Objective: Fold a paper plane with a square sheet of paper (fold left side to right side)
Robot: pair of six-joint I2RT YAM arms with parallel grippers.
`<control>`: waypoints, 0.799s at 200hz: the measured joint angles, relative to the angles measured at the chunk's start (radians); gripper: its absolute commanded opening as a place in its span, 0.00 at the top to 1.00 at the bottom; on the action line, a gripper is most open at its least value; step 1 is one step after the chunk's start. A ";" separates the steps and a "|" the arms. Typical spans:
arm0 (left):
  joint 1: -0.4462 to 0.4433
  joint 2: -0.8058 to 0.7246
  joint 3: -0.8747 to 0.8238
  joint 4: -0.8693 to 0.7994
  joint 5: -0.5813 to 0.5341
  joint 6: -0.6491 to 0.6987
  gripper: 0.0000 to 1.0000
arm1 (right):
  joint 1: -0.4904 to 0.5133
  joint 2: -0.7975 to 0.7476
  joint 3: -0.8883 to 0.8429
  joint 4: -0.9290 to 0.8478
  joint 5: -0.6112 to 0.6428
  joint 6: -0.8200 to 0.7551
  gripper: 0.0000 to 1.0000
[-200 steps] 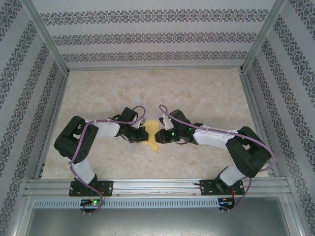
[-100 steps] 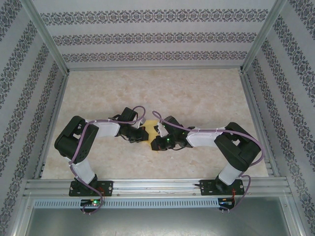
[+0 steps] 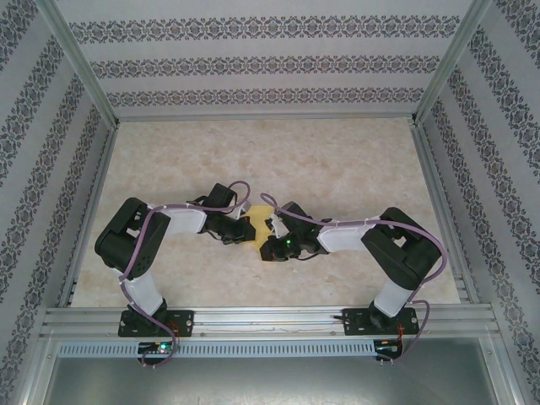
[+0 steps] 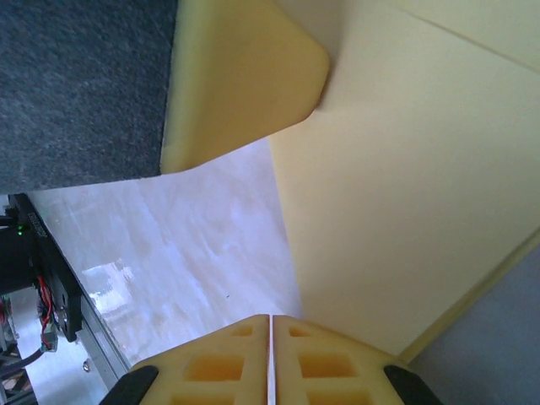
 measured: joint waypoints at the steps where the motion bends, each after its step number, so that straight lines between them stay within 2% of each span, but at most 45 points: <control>1: 0.000 0.000 0.000 0.000 0.000 0.000 0.94 | 0.000 0.000 0.000 0.000 0.000 0.000 0.90; 160: 0.000 0.011 0.012 0.000 0.004 0.000 0.94 | -0.003 -0.007 0.000 -0.049 0.027 -0.023 0.88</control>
